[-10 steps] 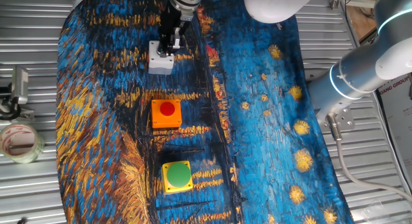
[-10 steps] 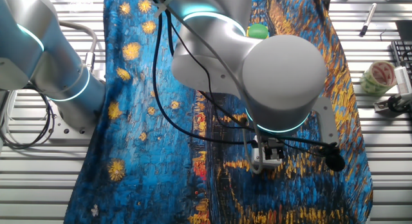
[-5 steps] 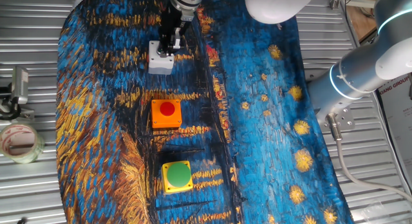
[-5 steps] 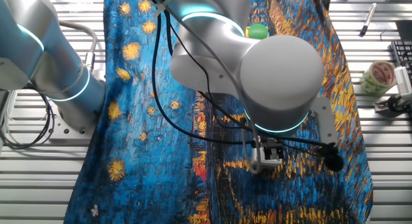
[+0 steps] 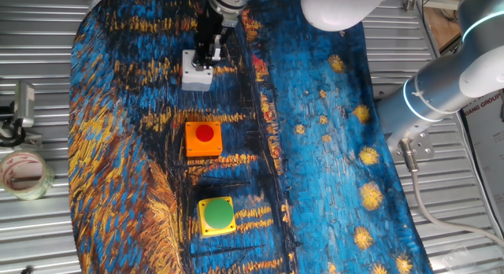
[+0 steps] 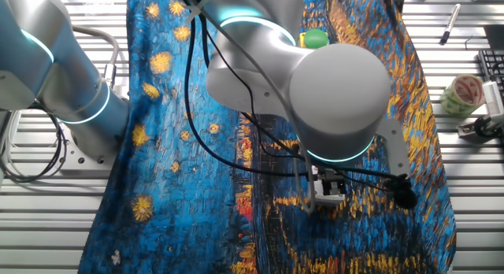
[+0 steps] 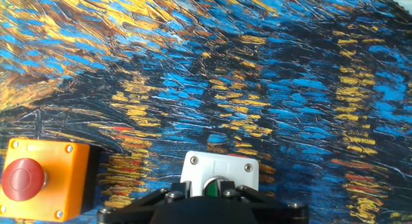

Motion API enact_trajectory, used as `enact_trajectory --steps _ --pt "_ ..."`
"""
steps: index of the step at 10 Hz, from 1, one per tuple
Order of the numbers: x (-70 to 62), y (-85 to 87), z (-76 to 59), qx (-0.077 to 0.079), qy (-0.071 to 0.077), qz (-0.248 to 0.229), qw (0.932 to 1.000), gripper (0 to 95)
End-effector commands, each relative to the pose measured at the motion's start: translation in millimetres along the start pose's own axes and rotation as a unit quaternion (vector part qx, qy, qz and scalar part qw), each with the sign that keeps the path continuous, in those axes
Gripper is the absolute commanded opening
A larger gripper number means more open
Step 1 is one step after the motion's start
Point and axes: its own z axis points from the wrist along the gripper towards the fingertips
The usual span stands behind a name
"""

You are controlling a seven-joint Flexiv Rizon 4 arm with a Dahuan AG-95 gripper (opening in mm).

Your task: Press three buttons from left to right in sequence

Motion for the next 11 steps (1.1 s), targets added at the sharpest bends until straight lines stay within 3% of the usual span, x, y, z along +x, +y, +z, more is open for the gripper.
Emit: enact_trajectory --steps 1,7,11 --pt "-0.1 0.0 1.9 0.000 -0.001 0.000 1.0000 19.0" --pt "1.3 -3.6 -3.2 -0.008 -0.005 -0.005 0.9999 19.0" --pt "0.5 -4.6 -7.5 0.015 -0.002 -0.012 0.9998 19.0"
